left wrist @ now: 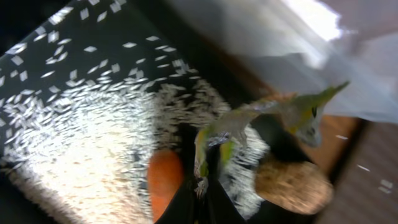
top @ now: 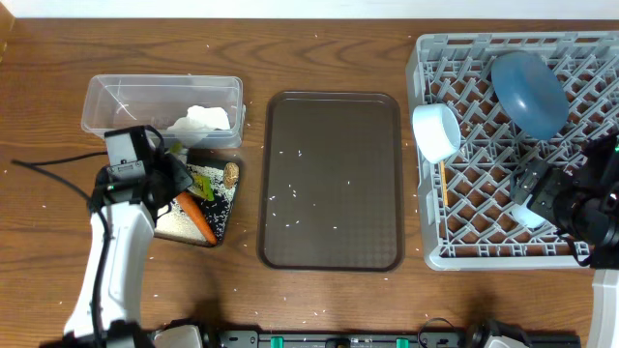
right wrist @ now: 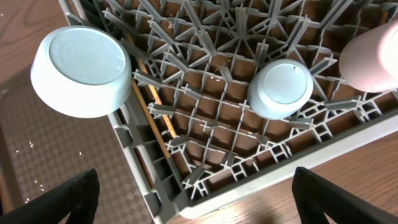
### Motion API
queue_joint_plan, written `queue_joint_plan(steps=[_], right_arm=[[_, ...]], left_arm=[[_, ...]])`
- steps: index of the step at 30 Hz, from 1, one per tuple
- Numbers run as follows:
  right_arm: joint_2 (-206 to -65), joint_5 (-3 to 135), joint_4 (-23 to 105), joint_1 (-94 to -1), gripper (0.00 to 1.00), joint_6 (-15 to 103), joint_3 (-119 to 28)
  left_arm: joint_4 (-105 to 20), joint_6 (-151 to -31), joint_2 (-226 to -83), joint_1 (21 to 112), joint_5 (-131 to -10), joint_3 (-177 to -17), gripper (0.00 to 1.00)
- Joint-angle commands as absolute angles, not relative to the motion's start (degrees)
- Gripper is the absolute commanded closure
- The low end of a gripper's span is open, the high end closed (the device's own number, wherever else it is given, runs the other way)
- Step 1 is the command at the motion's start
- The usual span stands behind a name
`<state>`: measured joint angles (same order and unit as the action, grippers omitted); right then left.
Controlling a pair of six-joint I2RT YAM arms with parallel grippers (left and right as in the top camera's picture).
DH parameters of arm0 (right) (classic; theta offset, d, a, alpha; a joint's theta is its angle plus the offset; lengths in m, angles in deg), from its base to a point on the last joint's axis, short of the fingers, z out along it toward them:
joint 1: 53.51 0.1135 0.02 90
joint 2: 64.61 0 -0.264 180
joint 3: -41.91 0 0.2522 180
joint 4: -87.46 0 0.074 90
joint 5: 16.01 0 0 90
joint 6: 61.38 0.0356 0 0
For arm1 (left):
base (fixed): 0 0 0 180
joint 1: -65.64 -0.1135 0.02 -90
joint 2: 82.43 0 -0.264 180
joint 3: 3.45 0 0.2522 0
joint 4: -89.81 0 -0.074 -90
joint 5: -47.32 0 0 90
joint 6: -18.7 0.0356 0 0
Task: Sort waste into correct bins and load items into the dishwasher rack
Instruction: 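Lift the foil and wrapper into the clear bin and open the gripper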
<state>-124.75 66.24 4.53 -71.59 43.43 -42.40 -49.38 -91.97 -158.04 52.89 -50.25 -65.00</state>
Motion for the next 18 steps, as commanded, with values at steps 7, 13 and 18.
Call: queue_joint_plan(steps=[7,13,18], right_arm=[[-124.5,66.3,5.2,-71.8,0.07,42.7,-43.1],[-124.5,66.5,6.5,-71.8,0.07,42.7,-43.1],[-124.5,66.5,6.7,-71.8,0.08,42.7,-43.1]], left_arm=[[-62.9,-89.4,-148.3,52.7,-53.7,-66.8,0.94],[-78.1,-91.1,-155.6,53.7,-54.1,-66.8,0.94],[-87.4,-95.0,-164.3,53.9,-54.1,-66.8,0.83]])
